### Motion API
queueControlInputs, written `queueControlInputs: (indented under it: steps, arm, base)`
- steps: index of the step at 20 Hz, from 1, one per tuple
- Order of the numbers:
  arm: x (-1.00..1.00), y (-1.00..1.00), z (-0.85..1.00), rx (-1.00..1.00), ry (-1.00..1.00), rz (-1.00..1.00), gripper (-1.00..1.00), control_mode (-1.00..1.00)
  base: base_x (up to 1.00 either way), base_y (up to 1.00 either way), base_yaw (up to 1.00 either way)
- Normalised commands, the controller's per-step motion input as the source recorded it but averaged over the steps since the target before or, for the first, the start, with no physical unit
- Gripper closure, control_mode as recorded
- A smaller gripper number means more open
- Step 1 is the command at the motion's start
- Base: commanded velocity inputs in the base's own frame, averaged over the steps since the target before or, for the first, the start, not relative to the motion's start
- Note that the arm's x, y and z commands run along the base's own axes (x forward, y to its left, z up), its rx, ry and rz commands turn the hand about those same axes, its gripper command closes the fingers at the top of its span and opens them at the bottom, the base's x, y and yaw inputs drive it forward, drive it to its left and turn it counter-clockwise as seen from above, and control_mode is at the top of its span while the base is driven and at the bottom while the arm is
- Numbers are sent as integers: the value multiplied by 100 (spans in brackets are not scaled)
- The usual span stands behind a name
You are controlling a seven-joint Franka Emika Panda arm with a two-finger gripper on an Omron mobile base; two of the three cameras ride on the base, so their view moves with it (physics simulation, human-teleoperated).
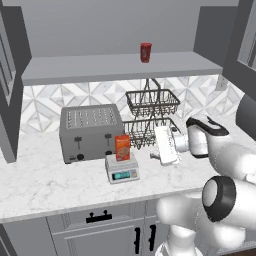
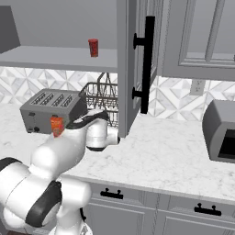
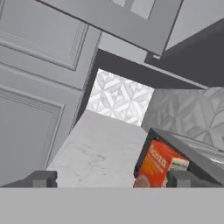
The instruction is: Pick the boxed food and place it on the digital scale for weighing, and close the cabinet.
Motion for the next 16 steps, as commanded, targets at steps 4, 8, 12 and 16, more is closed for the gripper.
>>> queueControlInputs:
  steps: [4, 8, 12, 16]
  arm:
    - [-78, 8, 51, -1, -25, -26, -100, -100]
    - [-65, 2, 49, -12, -37, -41, -100, -100]
    - [-43, 0, 67, -18, -41, -40, -100, -100]
    - [-47, 0, 63, -24, -23, -37, -100, -100]
  base:
    - [0, 0, 0]
    - [0, 0, 0]
    - [0, 0, 0]
    - [0, 0, 0]
